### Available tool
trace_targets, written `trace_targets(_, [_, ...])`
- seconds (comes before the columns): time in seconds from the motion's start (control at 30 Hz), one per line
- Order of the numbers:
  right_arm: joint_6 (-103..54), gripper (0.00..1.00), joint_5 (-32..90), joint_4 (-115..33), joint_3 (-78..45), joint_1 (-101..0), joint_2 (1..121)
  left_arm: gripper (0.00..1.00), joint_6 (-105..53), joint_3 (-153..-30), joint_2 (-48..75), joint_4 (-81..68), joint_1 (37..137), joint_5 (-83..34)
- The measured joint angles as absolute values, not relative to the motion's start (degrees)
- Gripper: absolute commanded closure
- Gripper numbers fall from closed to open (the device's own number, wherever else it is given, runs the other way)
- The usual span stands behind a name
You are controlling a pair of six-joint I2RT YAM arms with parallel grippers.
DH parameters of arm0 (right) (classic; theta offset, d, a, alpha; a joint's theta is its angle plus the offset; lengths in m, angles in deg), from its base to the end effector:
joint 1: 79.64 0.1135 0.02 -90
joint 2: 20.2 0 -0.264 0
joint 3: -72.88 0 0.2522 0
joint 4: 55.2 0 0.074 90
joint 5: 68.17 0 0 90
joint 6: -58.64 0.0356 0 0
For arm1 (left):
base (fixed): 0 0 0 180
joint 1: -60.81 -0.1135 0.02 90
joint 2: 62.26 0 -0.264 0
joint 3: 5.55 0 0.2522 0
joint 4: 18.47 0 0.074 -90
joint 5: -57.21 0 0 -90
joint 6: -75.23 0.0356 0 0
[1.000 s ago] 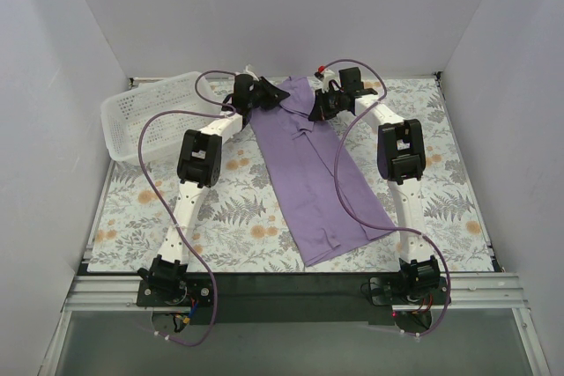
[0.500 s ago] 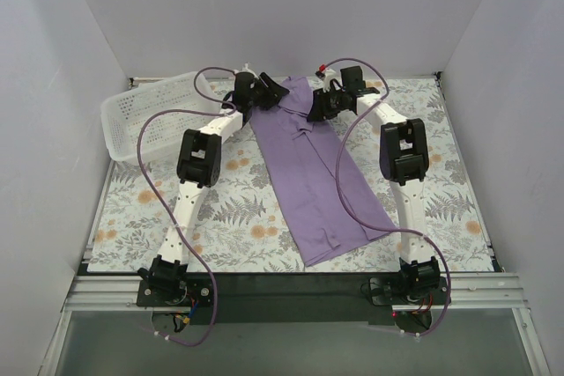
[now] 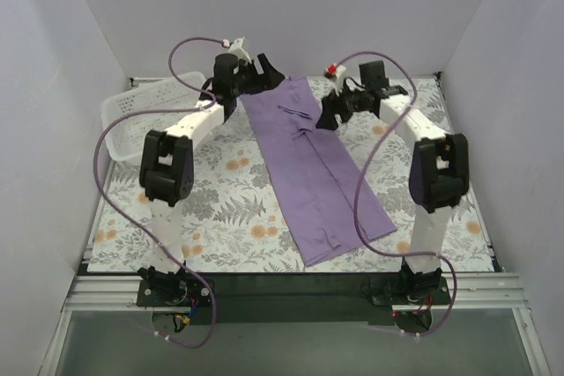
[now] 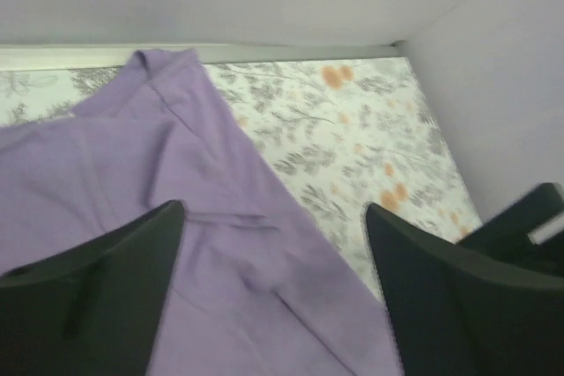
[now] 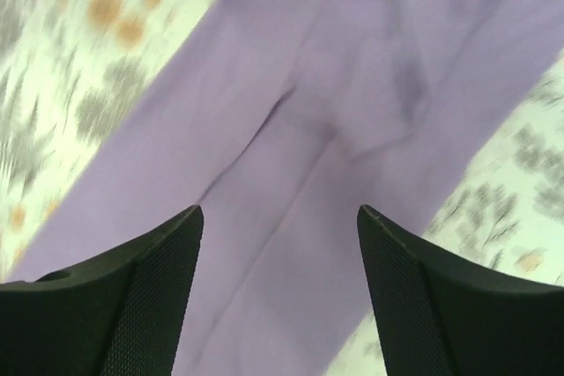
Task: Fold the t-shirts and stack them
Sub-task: Fold the tshirt
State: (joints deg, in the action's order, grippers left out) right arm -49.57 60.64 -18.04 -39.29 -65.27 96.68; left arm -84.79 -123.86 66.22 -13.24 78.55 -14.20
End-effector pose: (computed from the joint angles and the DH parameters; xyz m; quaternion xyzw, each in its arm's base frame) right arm 0.4463 0.1374 0.2604 -0.3716 0.7886 0.2903 0.3946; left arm 0.5074 -0.1742 0.2470 -0.2580 0.7479 -0.5071 0.3420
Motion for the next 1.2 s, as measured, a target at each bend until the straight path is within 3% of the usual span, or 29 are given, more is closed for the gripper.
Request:
trace_targets(0.03, [-53.09,0.21,61.78,-18.02,-35.12,-65.27,93.40,0.02,-83.02,-117.40,60.17,-13.33,78.68,-14.07])
trace_targets(0.1, [-61.03,0.18,64.27,-13.99,-25.70,-65.37,85.05,0.02,-81.95,-104.59,48.41,-15.86,78.81,-13.33])
trace_targets(0.17, [-69.94,0.03,66.43,-10.91,-16.50,-65.57,75.98,0.04,-81.01,-93.48,37.11,-16.80,78.53,-9.90])
trace_targets(0.37, [-93.96,0.02,67.96,-5.73,8.05,-65.92,48.07,0.09,-76.70,-71.19,13.94,-14.42,77.32,-0.85])
trace_targets(0.63, [-109.20,0.05,63.15,4.61,17.88,-66.14,38.62,0.25,-69.16,-59.15,-4.11,-4.65,108.71,-6.11])
trace_targets(0.77, [-110.99,0.09,61.78,9.11,18.10,-66.27,38.54,0.38,-68.73,-56.48,-4.59,-1.77,125.54,-18.59])
trace_targets(0.87, [-112.30,0.09,60.62,11.95,18.17,-66.73,38.52,0.41,-69.10,-56.87,1.92,-0.78,134.68,-27.14])
trace_targets(1.2, [-120.83,0.12,58.89,18.73,18.76,-77.40,41.44,0.44,-68.49,-57.88,19.62,-2.73,143.20,-41.37])
